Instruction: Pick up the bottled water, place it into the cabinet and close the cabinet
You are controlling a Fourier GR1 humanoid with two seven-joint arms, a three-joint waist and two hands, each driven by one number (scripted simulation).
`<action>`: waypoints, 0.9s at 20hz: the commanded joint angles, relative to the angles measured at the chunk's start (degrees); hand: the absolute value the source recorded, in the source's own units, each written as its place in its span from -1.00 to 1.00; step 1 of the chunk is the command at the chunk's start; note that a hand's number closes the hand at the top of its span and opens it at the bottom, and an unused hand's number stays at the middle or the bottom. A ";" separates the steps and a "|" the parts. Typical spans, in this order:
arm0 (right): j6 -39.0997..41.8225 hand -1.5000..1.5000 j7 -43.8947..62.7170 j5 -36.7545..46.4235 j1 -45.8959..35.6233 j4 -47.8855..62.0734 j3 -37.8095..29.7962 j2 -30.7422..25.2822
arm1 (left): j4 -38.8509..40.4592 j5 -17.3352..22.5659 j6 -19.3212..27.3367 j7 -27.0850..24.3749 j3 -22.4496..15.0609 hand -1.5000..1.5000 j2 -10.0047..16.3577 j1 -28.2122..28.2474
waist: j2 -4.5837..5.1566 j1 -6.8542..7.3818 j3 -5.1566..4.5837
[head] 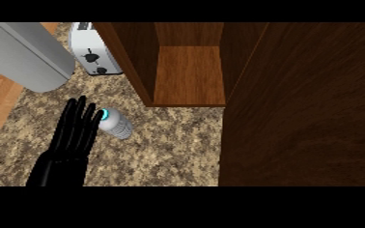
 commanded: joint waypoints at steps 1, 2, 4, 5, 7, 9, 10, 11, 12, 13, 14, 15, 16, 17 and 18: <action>1.01 -1.00 -2.20 -0.12 0.59 1.60 -0.84 0.71 | -2.46 3.57 -2.28 1.76 3.38 -1.00 2.38 0.64 | 0.04 0.06 0.02; 2.21 -1.00 -1.74 -0.47 5.70 -1.61 1.03 0.57 | -4.05 5.55 -3.02 1.85 5.29 -1.00 3.28 2.49 | -0.01 -0.03 0.01; 2.90 -1.00 -2.45 -0.37 5.72 -1.96 0.92 0.56 | -3.12 2.25 -2.01 -1.11 1.40 -1.00 1.52 5.23 | -0.01 0.02 0.02; 2.00 -1.00 -2.59 3.04 6.34 -2.61 4.32 1.81 | -2.14 -1.46 1.06 -0.70 -2.22 -1.00 -0.45 3.59 | 0.00 -0.05 0.02; 3.08 -1.00 -4.99 3.79 10.38 -1.78 4.94 1.97 | -2.21 2.26 -1.35 -1.72 2.28 -1.00 1.44 5.73 | -0.03 -0.09 0.01; 3.40 -1.00 0.00 -2.38 8.49 -6.43 0.64 -0.80 | -0.23 6.28 -4.60 -1.91 6.07 -1.00 3.41 3.77 | 0.03 -0.10 0.00; 3.56 -1.00 -7.47 5.61 10.78 -1.39 7.86 1.95 | 1.38 1.25 -3.63 -8.64 0.56 -1.00 0.72 9.15 | -0.05 0.01 0.00; 2.33 -1.00 -5.41 4.34 7.45 -1.37 5.22 1.96 | -1.99 5.64 -5.63 -4.04 4.51 -1.00 3.63 7.29 | 0.01 0.09 0.01; 3.15 -1.00 -8.89 5.42 9.55 1.22 6.66 1.97 | 0.87 2.35 -5.77 -10.04 0.97 -1.00 1.72 10.78 | -0.03 0.10 0.01; 5.01 -1.00 -9.48 5.14 14.68 -2.38 7.04 1.69 | 2.83 6.18 -9.26 -14.11 5.28 -1.00 3.31 11.23 | -0.10 -0.09 -0.01; 2.88 -1.00 -6.21 2.97 4.64 1.71 2.93 1.39 | 3.39 6.11 -9.02 -13.27 5.62 -1.00 3.22 10.10 | 0.05 0.29 0.00; 4.25 -1.00 -7.05 1.88 7.03 1.09 2.58 0.69 | 3.36 6.28 -8.42 -12.43 6.47 -1.00 2.98 8.10 | 0.04 0.08 0.01; 2.01 -1.00 -6.07 4.37 7.05 -0.21 5.58 1.98 | 0.49 6.59 -8.09 -10.43 6.76 -1.00 3.63 9.67 | 0.02 0.14 0.01; 5.41 -1.00 -9.27 1.59 6.21 5.16 1.63 0.55 | 4.02 9.68 -11.45 -15.16 9.27 -1.00 4.26 12.75 | 0.03 0.32 0.01; 2.48 -1.00 -10.60 5.68 8.49 2.91 7.16 1.98 | 7.54 11.36 -11.74 -14.14 12.19 -1.00 4.72 8.57 | 0.03 0.01 -0.01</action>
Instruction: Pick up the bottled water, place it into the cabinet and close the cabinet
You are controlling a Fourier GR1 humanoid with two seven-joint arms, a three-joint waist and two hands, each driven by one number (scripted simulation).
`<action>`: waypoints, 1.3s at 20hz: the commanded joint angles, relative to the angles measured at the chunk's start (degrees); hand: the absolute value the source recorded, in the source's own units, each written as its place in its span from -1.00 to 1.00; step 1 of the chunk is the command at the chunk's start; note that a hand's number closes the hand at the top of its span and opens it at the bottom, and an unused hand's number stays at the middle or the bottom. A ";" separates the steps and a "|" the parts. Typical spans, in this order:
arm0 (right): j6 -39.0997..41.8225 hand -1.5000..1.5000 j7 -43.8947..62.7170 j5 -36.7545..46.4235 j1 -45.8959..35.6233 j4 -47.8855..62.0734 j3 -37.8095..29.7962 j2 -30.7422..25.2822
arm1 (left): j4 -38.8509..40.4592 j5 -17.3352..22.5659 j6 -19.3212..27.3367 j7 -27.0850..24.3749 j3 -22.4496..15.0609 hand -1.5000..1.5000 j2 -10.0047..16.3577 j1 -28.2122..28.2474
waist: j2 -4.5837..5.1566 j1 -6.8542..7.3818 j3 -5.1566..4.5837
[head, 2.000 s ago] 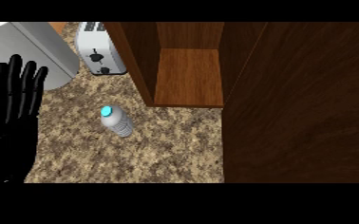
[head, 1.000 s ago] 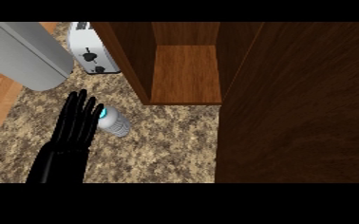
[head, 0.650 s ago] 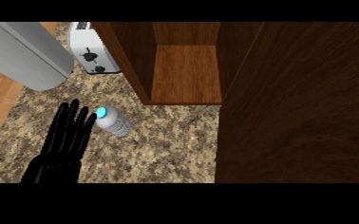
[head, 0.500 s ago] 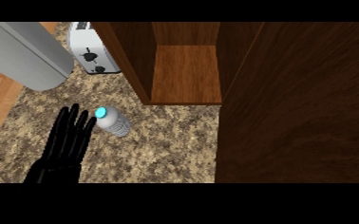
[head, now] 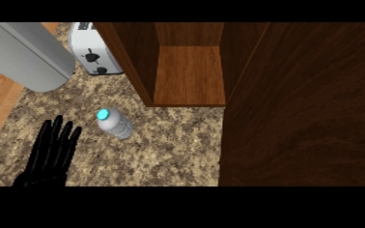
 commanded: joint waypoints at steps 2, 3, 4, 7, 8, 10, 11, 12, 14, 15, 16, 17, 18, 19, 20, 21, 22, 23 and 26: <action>-0.70 -1.00 0.57 0.98 0.79 -1.76 1.13 -0.26 | 1.48 0.79 0.93 0.93 3.17 -1.00 -0.11 -2.13 | 0.03 -0.12 0.00; 1.67 -1.00 -3.34 1.47 6.16 -3.59 1.78 -0.97 | 4.75 0.42 0.45 -3.15 3.29 -1.00 -1.36 -1.10 | -0.03 -0.35 0.00; 4.25 -1.00 -5.63 -2.71 7.59 -1.23 -2.06 -2.42 | 3.34 1.47 0.36 -0.89 6.15 -1.00 0.73 -2.69 | -0.02 -0.43 0.02; 0.21 -1.00 -6.83 4.23 4.44 1.64 4.11 0.57 | 5.67 2.20 -3.07 -3.72 6.75 -1.00 1.28 0.33 | 0.00 -0.07 0.00; 1.08 -1.00 -6.49 3.44 4.45 1.29 3.03 0.49 | 9.12 3.95 -1.78 0.14 10.97 -1.00 3.28 -7.65 | 0.06 -0.36 0.00; 1.93 -1.00 -6.05 1.77 5.27 0.07 2.37 -0.52 | 9.22 0.17 -0.44 -0.32 8.85 -1.00 2.45 -8.80 | 0.06 -0.33 0.01; 4.09 -1.00 -9.35 0.76 3.83 5.06 -0.87 -1.69 | 11.44 2.63 -1.92 -0.08 10.79 -1.00 3.17 -9.51 | 0.07 -0.28 0.02; 4.46 -1.00 -8.35 -0.66 5.13 2.64 -1.24 -2.36 | 14.53 0.24 -5.95 -9.22 8.98 -1.00 1.83 -3.08 | 0.02 -0.13 0.00; 1.43 -1.00 -6.19 3.85 4.74 1.07 4.30 0.26 | 20.08 0.57 -7.00 -11.19 11.81 -1.00 3.05 -5.87 | 0.06 -0.12 -0.03; 2.25 -1.00 -8.07 4.19 4.46 3.47 3.40 -0.25 | 20.56 -0.75 -4.93 -8.24 11.50 -1.00 3.03 -9.34 | 0.07 -0.25 0.00; 3.43 -1.00 -8.66 2.48 5.77 2.60 1.83 -1.46 | 23.45 -1.64 -5.70 -10.41 11.61 -1.00 2.97 -9.36 | 0.06 -0.33 0.00; 3.28 -1.00 -6.22 1.27 4.99 1.07 1.13 -2.29 | 24.35 0.92 -5.30 -6.21 14.08 -1.00 4.71 -14.37 | 0.09 -0.39 0.00; 3.58 -1.00 -5.63 0.34 4.19 1.67 1.02 -2.42 | 28.01 -3.71 -3.65 -10.94 10.30 -1.00 1.07 -14.08 | 0.10 -0.39 -0.01; 3.68 -1.00 -10.95 4.65 8.99 2.18 5.45 -0.21 | 31.67 -1.04 -7.15 -12.96 13.21 -1.00 3.15 -13.44 | 0.04 -0.60 -0.02; 1.77 -1.00 -4.83 2.25 5.54 -1.24 3.05 -1.56 | 30.38 -0.04 -8.24 -11.57 14.09 -1.00 4.30 -13.84 | 0.07 -0.29 -0.01; 5.10 -1.00 -8.26 -0.22 9.94 -1.38 1.19 -3.48 | 34.93 0.60 -7.72 -11.24 15.54 -1.00 4.78 -18.91 | 0.07 -0.73 -0.01; 1.41 -1.00 -5.57 1.76 5.82 -0.61 2.81 -1.00 | 35.92 -0.57 -8.10 -11.94 14.78 -1.00 4.42 -17.15 | 0.09 -0.37 -0.01; 1.67 -1.00 -5.55 2.98 7.50 -2.94 4.58 -1.24 | 38.41 -0.48 -9.30 -13.80 16.37 -1.00 5.83 -18.76 | 0.08 -0.47 -0.02; 6.36 -1.00 -12.06 -1.52 7.39 3.87 -1.89 -3.87 | 38.44 0.13 -9.96 -13.01 15.21 -1.00 4.24 -16.12 | 0.04 -0.34 0.02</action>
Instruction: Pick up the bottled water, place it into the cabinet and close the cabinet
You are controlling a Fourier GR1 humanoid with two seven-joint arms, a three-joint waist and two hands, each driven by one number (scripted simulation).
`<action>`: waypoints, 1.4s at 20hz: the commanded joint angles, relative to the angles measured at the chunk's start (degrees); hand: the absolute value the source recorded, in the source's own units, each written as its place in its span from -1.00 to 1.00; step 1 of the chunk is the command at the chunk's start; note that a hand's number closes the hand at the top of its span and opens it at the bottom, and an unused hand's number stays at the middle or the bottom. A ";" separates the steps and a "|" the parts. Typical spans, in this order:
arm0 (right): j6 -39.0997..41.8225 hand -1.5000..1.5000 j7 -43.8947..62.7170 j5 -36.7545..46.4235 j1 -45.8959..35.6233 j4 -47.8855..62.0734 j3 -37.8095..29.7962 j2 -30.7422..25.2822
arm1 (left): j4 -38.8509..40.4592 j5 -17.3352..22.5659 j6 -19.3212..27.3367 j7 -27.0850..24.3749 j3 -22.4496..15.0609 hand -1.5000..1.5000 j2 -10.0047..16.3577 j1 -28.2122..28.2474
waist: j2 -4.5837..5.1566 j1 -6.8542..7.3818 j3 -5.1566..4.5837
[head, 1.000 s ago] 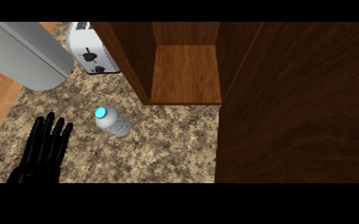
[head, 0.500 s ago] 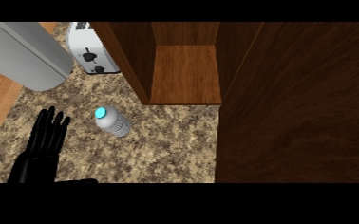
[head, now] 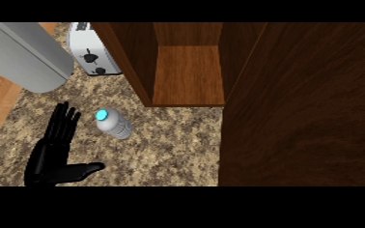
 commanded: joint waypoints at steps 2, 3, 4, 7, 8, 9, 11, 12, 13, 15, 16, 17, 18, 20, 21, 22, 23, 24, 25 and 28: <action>0.10 -1.00 -0.41 0.29 1.01 -0.47 0.26 -0.47 | 7.73 0.70 1.00 -0.22 1.63 -1.00 -1.46 -5.06 | 0.01 0.00 0.02; -0.11 -1.00 -2.63 3.02 2.16 0.97 3.20 0.96 | 13.44 -0.90 -0.89 -6.20 1.64 -1.00 -1.76 -4.18 | 0.02 -0.10 0.00; 0.22 -1.00 -1.39 1.77 2.75 -0.56 2.63 -0.09 | 16.44 -1.45 -1.49 -7.34 2.09 -1.00 -1.04 -5.61 | 0.03 -0.13 0.00; -0.34 -1.00 -2.78 2.41 1.71 1.74 2.89 0.80 | 26.00 1.00 -3.89 -7.87 5.27 -1.00 0.90 -12.41 | 0.09 -0.36 -0.02; 2.51 -1.00 -3.75 -1.97 3.57 0.47 -1.43 -2.24 | 24.69 0.99 -5.22 -10.39 5.08 -1.00 0.48 -8.29 | 0.02 -0.17 0.01; -1.38 -1.00 -1.59 2.93 2.57 0.13 4.23 1.19 | 28.46 1.66 -6.30 -9.00 5.72 -1.00 1.58 -11.92 | 0.06 -0.20 -0.02; 2.74 -1.00 -2.23 -4.25 3.03 -0.45 -2.93 -3.11 | 34.57 1.87 -6.70 -11.53 6.57 -1.00 0.73 -14.87 | 0.11 -0.40 -0.02; 2.07 -1.00 -3.40 -1.08 0.62 3.60 -1.06 -1.69 | 34.84 0.31 -5.38 -12.87 5.32 -1.00 -0.74 -14.32 | 0.08 -0.14 0.00; -0.06 -1.00 -3.43 1.91 5.15 -0.69 3.44 0.48 | 41.01 2.46 -9.58 -14.07 8.49 -1.00 2.96 -16.94 | 0.12 -0.61 -0.06; -1.26 -1.00 -0.28 1.21 0.84 0.19 2.83 0.19 | 43.08 1.42 -8.64 -15.98 7.39 -1.00 0.89 -18.63 | 0.11 -0.16 -0.02; 1.33 -1.00 -3.18 0.21 3.03 1.03 0.95 -1.61 | 47.02 1.77 -10.42 -15.30 8.61 -1.00 3.64 -21.87 | 0.11 -0.42 -0.02; 1.59 -1.00 -5.83 0.70 4.24 1.80 1.09 -1.16 | 43.49 1.67 -9.13 -15.09 7.07 -1.00 0.85 -19.40 | 0.02 -0.23 0.01; 1.54 -1.00 -1.11 -3.53 1.22 0.92 -2.65 -2.98 | 49.38 1.14 -11.08 -18.09 8.29 -1.00 2.99 -22.11 | 0.13 -0.27 -0.02; 0.08 -1.00 -1.54 0.62 0.89 0.31 0.86 -1.33 | 55.68 -0.26 -10.57 -21.68 8.80 -1.00 3.35 -25.71 | 0.19 -0.46 -0.05; 0.92 -1.00 -5.85 4.95 5.04 2.28 5.02 -0.14 | 54.80 0.00 -12.70 -21.36 8.17 -1.00 3.36 -24.00 | 0.11 -0.53 -0.04; 0.99 -1.00 -6.01 3.19 1.25 4.18 2.49 -0.45 | 59.51 -0.92 -12.86 -24.18 8.45 -1.00 3.26 -25.97 | 0.22 -0.57 -0.06; -0.44 -1.00 -2.42 1.58 -1.83 3.41 2.40 0.08 | 62.06 -1.17 -13.57 -26.16 8.81 -1.00 3.49 -27.25 | 0.30 -0.51 -0.08; 0.66 -1.00 -3.31 -0.49 1.60 1.11 0.45 -1.44 | 64.20 -1.42 -12.58 -27.85 9.20 -1.00 2.87 -28.31 | 0.28 -0.76 -0.08; 0.84 -1.00 -3.03 0.88 4.15 -1.57 2.09 -2.13 | 59.83 -1.75 -10.87 -25.74 7.66 -1.00 1.56 -27.09 | 0.09 -0.41 -0.02; 2.33 -1.00 -6.40 -1.13 0.91 5.07 -0.54 -2.07 | 63.15 -0.81 -12.43 -26.20 8.66 -1.00 1.75 -28.98 | 0.12 -0.32 -0.01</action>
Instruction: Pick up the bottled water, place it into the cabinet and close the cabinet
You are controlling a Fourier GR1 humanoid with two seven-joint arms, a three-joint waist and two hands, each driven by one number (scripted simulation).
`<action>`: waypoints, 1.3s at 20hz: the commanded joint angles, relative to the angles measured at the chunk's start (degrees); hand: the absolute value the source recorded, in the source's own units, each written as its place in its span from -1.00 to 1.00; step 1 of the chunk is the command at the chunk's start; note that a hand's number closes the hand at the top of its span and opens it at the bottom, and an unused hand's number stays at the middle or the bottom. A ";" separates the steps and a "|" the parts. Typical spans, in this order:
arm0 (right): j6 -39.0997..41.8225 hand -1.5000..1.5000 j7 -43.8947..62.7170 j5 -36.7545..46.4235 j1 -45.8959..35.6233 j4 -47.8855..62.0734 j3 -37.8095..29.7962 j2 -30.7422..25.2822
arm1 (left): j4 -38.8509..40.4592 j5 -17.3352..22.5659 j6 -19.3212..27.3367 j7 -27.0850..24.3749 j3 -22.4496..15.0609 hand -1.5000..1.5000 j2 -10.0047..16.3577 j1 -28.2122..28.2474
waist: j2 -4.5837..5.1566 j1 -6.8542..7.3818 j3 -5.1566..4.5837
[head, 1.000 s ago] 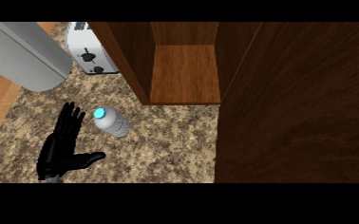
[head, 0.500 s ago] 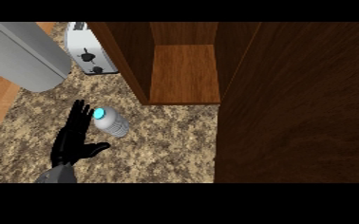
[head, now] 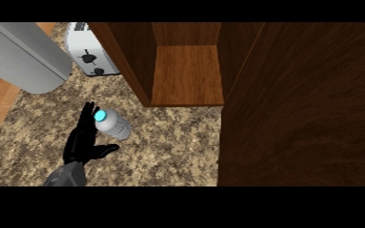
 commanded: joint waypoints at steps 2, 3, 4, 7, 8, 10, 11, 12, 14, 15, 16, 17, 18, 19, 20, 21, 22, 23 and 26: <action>0.21 -1.00 1.18 -3.46 -4.71 3.11 -4.21 -0.92 | 10.18 -0.44 -2.93 -3.63 1.54 -1.00 1.67 -5.58 | 0.37 -0.44 -0.12; -0.15 -1.00 -2.50 1.76 0.54 2.09 2.18 1.29 | 10.89 -0.48 -3.69 -4.35 1.69 -1.00 2.25 -5.60 | 0.24 -0.65 -0.12; -1.08 -1.00 2.33 0.16 -0.66 -1.97 1.34 -0.07 | 9.98 -0.50 -4.26 -4.86 1.02 -1.00 0.57 -3.85 | 0.14 -0.19 -0.09; -1.16 -1.00 0.99 -0.52 -0.73 -0.82 0.48 0.42 | 13.08 0.08 -7.11 -7.29 2.17 -1.00 0.52 -4.89 | 0.38 -0.85 -0.18; -1.67 -1.00 1.77 -0.76 -3.29 0.67 -0.02 0.76 | 12.11 0.47 -5.57 -3.80 1.84 -1.00 -1.58 -7.48 | 0.24 -0.39 -0.11; -2.95 -1.00 0.72 2.91 -0.73 0.70 4.33 2.43 | 12.03 0.89 -9.68 -3.80 2.10 -1.00 0.65 -6.31 | 0.16 -0.32 -0.10; -2.68 -1.00 -0.07 3.58 -0.53 2.46 4.27 2.26 | 12.65 1.18 -7.76 -2.57 2.29 -1.00 -2.02 -8.71 | 0.27 -0.74 -0.13; -1.33 -1.00 -1.57 2.45 1.00 0.80 4.65 1.53 | 12.40 0.08 -8.85 -5.26 1.23 -1.00 -2.42 -5.91 | 0.15 -0.54 -0.10; -2.03 -1.00 -0.63 2.13 1.06 0.28 4.17 1.25 | 12.49 0.39 -8.89 -5.40 1.39 -1.00 -3.16 -5.18 | 0.10 -0.33 -0.08; -0.80 -1.00 2.36 -1.42 -0.74 -1.08 1.05 -0.84 | 13.09 1.43 -12.25 -2.27 2.30 -1.00 -0.43 -7.32 | 0.25 -0.40 -0.10; -0.24 -1.00 -0.86 -0.16 -1.36 3.03 1.02 -0.19 | 13.70 0.06 -7.44 -3.52 1.18 -1.00 -4.85 -8.21 | 0.36 -0.82 -0.12; -0.58 -1.00 0.79 -0.23 0.13 -0.11 1.52 -0.88 | 13.72 1.76 -12.52 -2.63 2.84 -1.00 -0.46 -8.06 | 0.32 -0.72 -0.14; -1.49 -1.00 1.34 0.47 -1.66 0.50 2.84 0.37 | 13.74 0.01 -10.88 -4.54 1.24 -1.00 -3.03 -7.56 | 0.40 -0.73 -0.16; -2.31 -1.00 0.79 1.90 -0.78 1.24 3.27 0.80 | 13.61 1.39 -10.48 -2.80 2.45 -1.00 -2.80 -9.62 | 0.33 -0.73 -0.14; -2.91 -1.00 0.11 2.40 -5.52 5.19 2.71 2.24 | 12.74 0.66 -11.90 -3.43 1.34 -1.00 -4.32 -8.77 | 0.32 -0.19 -0.10; -1.57 -1.00 -0.12 0.64 -2.72 3.10 2.56 0.91 | 13.45 -0.05 -11.70 -3.14 1.02 -1.00 -2.87 -9.53 | 0.36 -0.70 -0.12; -0.39 -1.00 0.32 -1.99 -1.97 3.00 -0.04 -0.73 | 13.02 0.05 -11.82 -3.27 0.95 -1.00 -3.72 -9.78 | 0.33 -0.70 -0.11; -2.27 -1.00 3.64 -1.33 -3.99 0.58 1.12 0.03 | 13.69 -0.34 -13.21 -4.84 0.82 -1.00 -2.77 -7.88 | 0.41 -0.52 -0.14; 0.20 -1.00 -0.88 -2.99 -1.00 2.59 -1.28 -1.43 | 12.47 -0.89 -12.00 -4.74 -0.10 1.00 -4.80 -8.58 | 0.20 -0.53 -0.07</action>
